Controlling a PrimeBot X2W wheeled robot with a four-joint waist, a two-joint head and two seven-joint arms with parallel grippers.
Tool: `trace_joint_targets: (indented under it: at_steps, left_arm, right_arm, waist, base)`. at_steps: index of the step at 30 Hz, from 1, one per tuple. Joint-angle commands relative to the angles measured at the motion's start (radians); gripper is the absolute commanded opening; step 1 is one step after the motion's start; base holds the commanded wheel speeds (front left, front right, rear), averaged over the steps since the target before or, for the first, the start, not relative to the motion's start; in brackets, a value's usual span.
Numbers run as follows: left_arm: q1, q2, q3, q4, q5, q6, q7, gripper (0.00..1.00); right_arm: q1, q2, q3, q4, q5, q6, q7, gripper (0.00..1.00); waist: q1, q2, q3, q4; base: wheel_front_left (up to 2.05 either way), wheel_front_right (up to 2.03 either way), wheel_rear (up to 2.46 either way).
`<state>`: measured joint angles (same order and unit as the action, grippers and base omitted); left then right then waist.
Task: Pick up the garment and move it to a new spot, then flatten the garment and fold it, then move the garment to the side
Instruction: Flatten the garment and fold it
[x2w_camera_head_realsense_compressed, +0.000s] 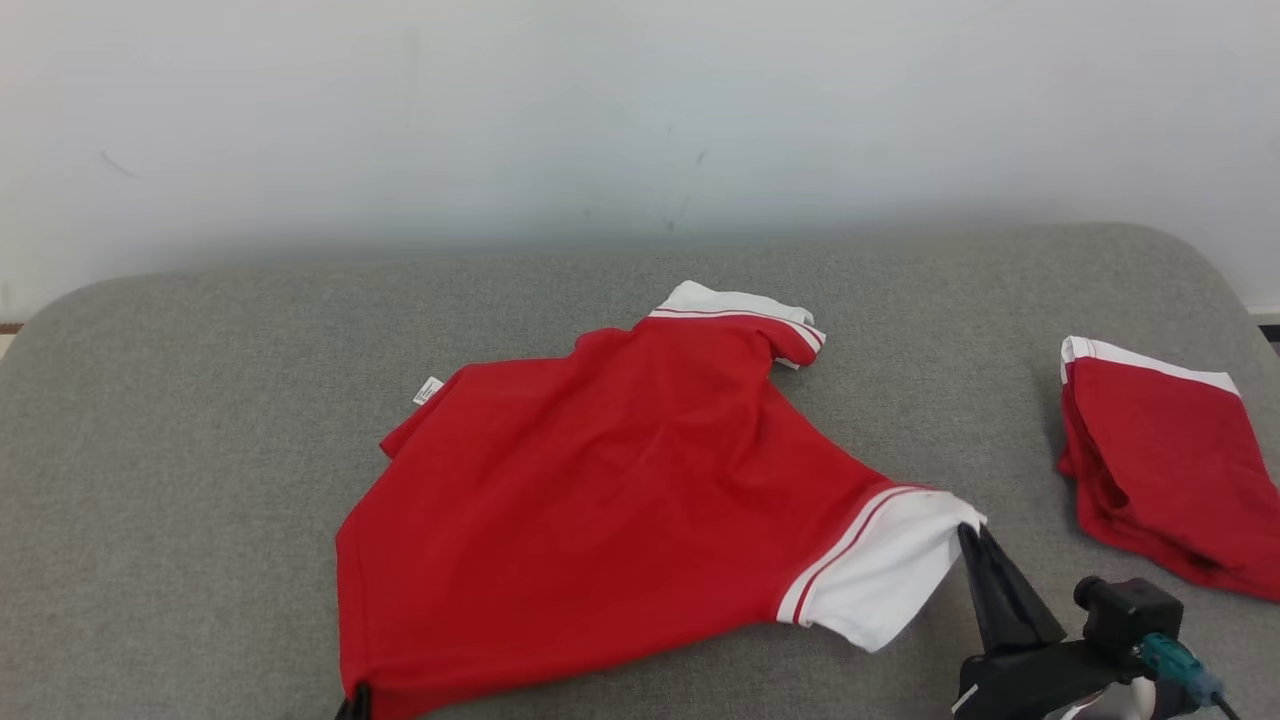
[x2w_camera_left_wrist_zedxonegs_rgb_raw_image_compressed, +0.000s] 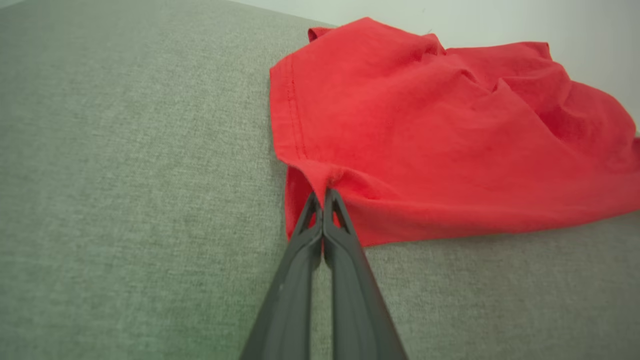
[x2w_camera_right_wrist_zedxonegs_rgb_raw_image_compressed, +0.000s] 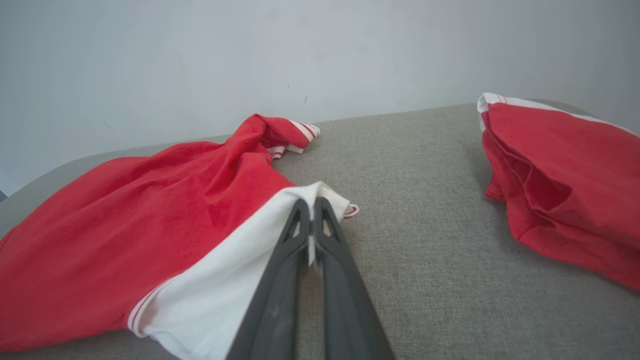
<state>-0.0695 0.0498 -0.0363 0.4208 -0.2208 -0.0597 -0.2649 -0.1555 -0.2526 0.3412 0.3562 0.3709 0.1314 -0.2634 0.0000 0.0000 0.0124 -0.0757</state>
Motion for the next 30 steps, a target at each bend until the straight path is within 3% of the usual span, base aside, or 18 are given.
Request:
trace_joint_targets:
  at_steps: [1, 7, 15, 22, 30]
  left_arm:
    - [-0.024, 0.001, 0.011, -0.019, -0.005, -0.002, 0.0, 0.0]
    - [-0.133, 0.007, 0.046, -0.121, 0.073, -0.038, 0.0, 0.0]
    - [-0.423, 0.128, -0.013, -0.171, 0.136, -0.069, 0.0, 0.0]
    - [-0.688, 0.241, -0.121, -0.108, 0.124, -0.07, 0.0, 0.0]
    - [-0.883, 0.305, -0.237, 0.0, 0.096, -0.07, 0.0, 0.0]
  right_arm:
    - [-0.001, -0.005, -0.01, -0.027, 0.012, -0.001, 0.0, 0.0]
    - [-0.049, -0.011, -0.04, -0.139, 0.015, -0.001, 0.0, 0.0]
    - [-0.256, -0.032, -0.075, -0.201, -0.006, -0.001, 0.0, 0.0]
    - [-0.49, -0.07, -0.076, -0.17, -0.031, -0.001, 0.0, 0.0]
    - [-0.692, -0.092, -0.035, -0.1, -0.052, -0.001, 0.0, 0.0]
  waist:
    - [0.0, 0.0, -0.002, 0.001]
    - [0.0, 0.0, -0.007, 0.018]
    - [0.0, 0.0, -0.002, 0.052]
    - [0.0, 0.0, -0.007, 0.07]
    - [0.0, 0.0, 0.009, 0.074]
  base:
    - [0.0, 0.0, 0.0]
    - [0.0, 0.0, 0.0]
    - [0.0, 0.0, 0.0]
    - [0.0, 0.0, 0.0]
    - [0.0, 0.0, 0.0]
